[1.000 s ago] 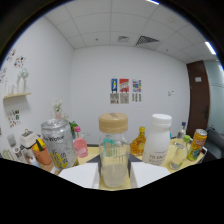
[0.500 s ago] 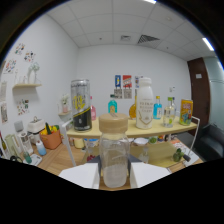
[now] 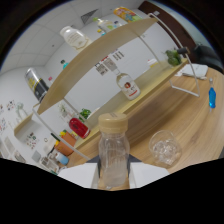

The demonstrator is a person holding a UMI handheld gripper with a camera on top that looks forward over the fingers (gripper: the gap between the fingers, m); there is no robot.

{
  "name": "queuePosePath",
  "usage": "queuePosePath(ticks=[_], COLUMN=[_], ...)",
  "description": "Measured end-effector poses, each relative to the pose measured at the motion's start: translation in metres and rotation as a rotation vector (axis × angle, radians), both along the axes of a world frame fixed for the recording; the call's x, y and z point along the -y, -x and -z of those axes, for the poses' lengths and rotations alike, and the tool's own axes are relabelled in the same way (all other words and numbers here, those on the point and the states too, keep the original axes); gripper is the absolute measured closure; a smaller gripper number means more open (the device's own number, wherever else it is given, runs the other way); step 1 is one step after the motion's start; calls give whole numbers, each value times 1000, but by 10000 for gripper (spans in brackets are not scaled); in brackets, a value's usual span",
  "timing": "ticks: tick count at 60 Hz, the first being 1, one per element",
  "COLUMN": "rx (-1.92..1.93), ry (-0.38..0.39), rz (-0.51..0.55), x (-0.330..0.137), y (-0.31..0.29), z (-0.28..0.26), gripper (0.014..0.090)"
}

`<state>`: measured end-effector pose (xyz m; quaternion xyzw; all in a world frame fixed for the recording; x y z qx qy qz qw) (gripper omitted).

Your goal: Make me a cup of Mount Fuji.

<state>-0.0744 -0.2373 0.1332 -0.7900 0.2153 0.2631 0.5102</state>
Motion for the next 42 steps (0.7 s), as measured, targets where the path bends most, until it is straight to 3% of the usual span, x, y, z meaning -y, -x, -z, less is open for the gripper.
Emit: queuePosePath(ticks=[9,25,42], rx=[-321,-946,-1257], ry=[60,99,88], rz=[56,122,128], x=[0,-9,-15], y=[0,4,3], z=[16,1,-18], gripper=[636,638,637])
